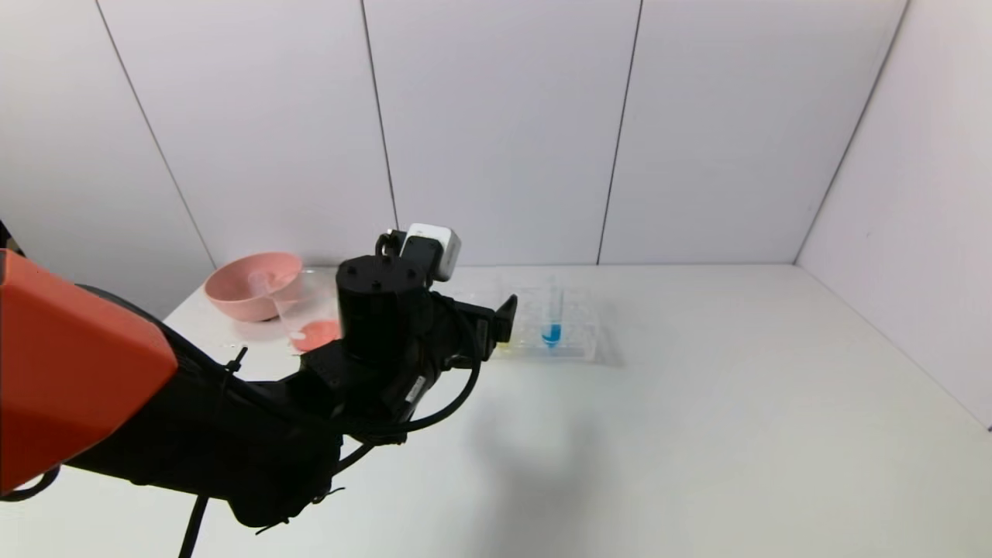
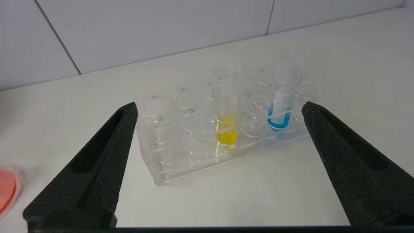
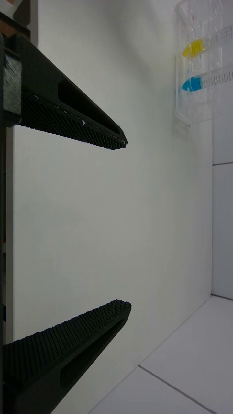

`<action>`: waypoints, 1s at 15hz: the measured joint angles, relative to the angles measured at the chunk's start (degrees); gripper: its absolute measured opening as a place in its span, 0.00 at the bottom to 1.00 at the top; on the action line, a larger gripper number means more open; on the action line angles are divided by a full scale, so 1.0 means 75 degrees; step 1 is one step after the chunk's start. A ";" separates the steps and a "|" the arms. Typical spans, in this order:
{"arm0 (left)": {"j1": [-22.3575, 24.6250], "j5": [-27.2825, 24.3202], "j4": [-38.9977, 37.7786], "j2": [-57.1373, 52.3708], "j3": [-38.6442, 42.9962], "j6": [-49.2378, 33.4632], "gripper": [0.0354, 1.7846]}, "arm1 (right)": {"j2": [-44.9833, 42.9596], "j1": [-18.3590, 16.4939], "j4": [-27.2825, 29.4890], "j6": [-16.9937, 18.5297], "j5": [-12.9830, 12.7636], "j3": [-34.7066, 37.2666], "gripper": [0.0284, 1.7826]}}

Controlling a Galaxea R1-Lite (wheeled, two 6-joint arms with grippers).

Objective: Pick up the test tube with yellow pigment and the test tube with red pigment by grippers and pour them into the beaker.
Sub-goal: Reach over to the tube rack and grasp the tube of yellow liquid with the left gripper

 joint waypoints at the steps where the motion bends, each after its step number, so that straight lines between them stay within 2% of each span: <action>1: 0.0007 0.0073 0.0000 0.0125 -0.0073 0.0000 0.99 | 0.0000 0.0000 0.0000 -0.0003 0.0000 0.0000 0.95; 8: 0.0015 0.0309 -0.0813 0.1198 -0.0805 0.0015 0.99 | 0.0000 0.0000 0.0000 -0.0003 0.0000 0.0000 0.95; 15: 0.0102 0.0533 -0.0852 0.1900 -0.1282 0.0010 0.99 | 0.0000 0.0000 0.0000 -0.0003 0.0000 0.0000 0.95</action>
